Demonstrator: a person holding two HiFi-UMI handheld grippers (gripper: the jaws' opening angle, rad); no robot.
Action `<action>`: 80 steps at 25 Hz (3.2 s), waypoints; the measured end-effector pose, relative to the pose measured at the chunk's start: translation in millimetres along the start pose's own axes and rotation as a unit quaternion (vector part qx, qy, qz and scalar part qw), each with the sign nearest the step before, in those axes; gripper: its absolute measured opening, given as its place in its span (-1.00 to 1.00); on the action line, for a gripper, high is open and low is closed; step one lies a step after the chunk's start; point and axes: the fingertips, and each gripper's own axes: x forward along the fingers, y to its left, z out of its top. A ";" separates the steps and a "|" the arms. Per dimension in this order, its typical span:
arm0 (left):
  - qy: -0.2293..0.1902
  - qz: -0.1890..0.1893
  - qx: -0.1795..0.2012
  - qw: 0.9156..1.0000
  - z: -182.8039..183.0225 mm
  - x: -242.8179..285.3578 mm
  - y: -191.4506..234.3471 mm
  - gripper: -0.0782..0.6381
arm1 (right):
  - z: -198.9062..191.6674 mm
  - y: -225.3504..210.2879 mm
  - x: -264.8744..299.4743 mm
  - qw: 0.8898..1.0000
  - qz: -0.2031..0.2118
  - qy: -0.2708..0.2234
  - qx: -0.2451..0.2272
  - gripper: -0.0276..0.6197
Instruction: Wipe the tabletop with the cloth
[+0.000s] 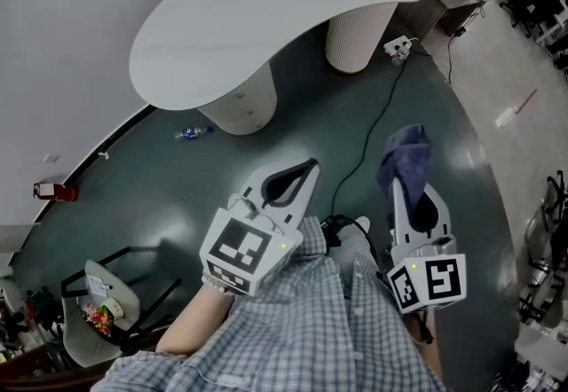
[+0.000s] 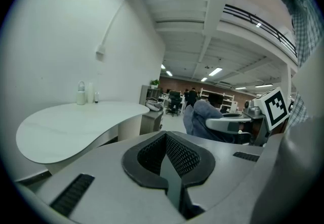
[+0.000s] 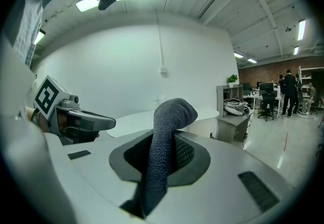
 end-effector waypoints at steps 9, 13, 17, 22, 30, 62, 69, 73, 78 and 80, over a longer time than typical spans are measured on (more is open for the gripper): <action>-0.007 0.012 -0.005 1.000 13.7 37.2 -28.6 -0.77 | -2.0 -55.2 -5.3 1.000 0.005 0.008 -0.003 -0.75; -0.006 0.030 -0.014 0.999 20.9 57.7 -43.3 -0.77 | 0.5 -84.9 -3.9 1.000 0.021 0.008 -0.008 -0.75; -0.017 0.036 -0.028 0.999 27.2 79.9 -59.9 -0.77 | 4.0 -112.5 -5.2 0.999 0.037 0.005 -0.013 -0.75; -0.027 0.045 -0.046 0.998 36.6 110.0 -91.0 -0.77 | 3.3 -149.8 -13.6 0.997 0.050 0.009 -0.056 -0.75; -0.034 0.077 -0.049 0.995 44.1 143.1 -123.2 -0.77 | -0.1 -202.8 -25.2 0.996 0.073 0.005 -0.051 -0.75; -0.029 -0.003 -0.016 0.999 123.4 305.0 -15.9 -0.77 | 47.1 -295.6 117.3 0.999 -0.007 0.001 -0.035 -0.75; -0.025 -0.022 -0.004 0.999 146.0 338.2 43.7 -0.77 | 73.5 -309.2 180.0 0.999 -0.039 -0.007 -0.031 -0.75; -0.023 -0.031 -0.005 0.999 153.7 353.6 75.5 -0.77 | 86.6 -317.5 209.0 0.997 -0.067 -0.017 -0.032 -0.75; -0.020 -0.035 0.002 0.999 160.4 364.8 105.9 -0.77 | 95.0 -318.5 236.3 0.996 -0.078 -0.007 -0.033 -0.75; -0.022 -0.032 -0.007 0.999 162.3 367.2 115.3 -0.77 | 96.0 -318.8 245.2 0.996 -0.078 -0.003 -0.034 -0.75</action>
